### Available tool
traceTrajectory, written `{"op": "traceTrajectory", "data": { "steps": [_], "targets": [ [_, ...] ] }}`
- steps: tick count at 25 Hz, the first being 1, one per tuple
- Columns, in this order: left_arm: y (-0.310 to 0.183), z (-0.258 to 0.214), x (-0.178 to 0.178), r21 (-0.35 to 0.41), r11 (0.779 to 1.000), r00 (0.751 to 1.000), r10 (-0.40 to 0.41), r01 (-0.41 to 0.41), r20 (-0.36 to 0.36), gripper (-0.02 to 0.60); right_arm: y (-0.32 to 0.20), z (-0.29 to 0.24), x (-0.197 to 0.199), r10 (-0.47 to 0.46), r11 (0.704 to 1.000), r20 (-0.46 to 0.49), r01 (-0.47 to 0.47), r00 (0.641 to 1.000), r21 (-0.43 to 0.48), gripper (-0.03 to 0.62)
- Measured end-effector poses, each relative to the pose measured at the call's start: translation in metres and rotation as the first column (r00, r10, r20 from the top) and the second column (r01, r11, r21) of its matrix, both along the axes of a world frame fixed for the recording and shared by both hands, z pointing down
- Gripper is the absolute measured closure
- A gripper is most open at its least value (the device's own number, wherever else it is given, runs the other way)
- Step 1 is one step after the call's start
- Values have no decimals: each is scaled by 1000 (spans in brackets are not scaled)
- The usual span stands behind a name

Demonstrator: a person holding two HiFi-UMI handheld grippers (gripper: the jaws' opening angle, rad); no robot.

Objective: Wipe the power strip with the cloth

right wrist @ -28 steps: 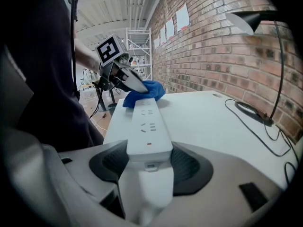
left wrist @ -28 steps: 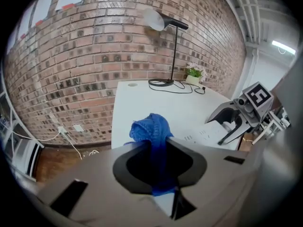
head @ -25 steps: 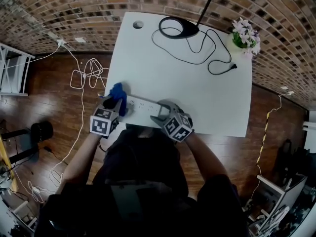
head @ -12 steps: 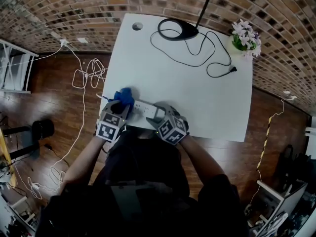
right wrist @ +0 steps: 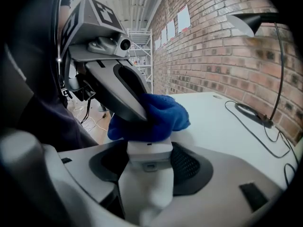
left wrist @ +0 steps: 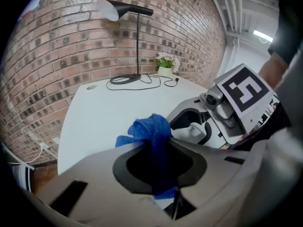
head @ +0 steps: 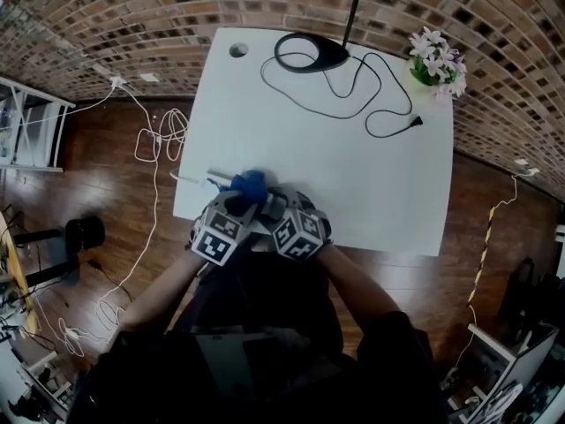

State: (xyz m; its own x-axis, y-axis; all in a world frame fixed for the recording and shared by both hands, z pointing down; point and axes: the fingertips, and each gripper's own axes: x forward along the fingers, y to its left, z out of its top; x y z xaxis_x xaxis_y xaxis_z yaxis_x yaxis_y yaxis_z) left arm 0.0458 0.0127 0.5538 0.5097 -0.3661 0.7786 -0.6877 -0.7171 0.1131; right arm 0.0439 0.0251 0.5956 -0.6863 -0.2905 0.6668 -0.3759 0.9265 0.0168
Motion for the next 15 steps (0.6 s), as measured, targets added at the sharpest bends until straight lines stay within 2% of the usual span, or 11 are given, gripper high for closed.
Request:
{"op": "traceTrajectory", "data": {
  "steps": [10, 15],
  "targets": [
    [9, 0, 32, -37, 997, 998, 61, -61, 8, 511, -2, 1, -2, 9, 1000, 13, -9, 1000, 15, 312],
    [8, -3, 34, -85, 995, 998, 55, -57, -25, 509, -2, 0, -3, 7, 1000, 17, -7, 1000, 14, 312]
  ]
}}
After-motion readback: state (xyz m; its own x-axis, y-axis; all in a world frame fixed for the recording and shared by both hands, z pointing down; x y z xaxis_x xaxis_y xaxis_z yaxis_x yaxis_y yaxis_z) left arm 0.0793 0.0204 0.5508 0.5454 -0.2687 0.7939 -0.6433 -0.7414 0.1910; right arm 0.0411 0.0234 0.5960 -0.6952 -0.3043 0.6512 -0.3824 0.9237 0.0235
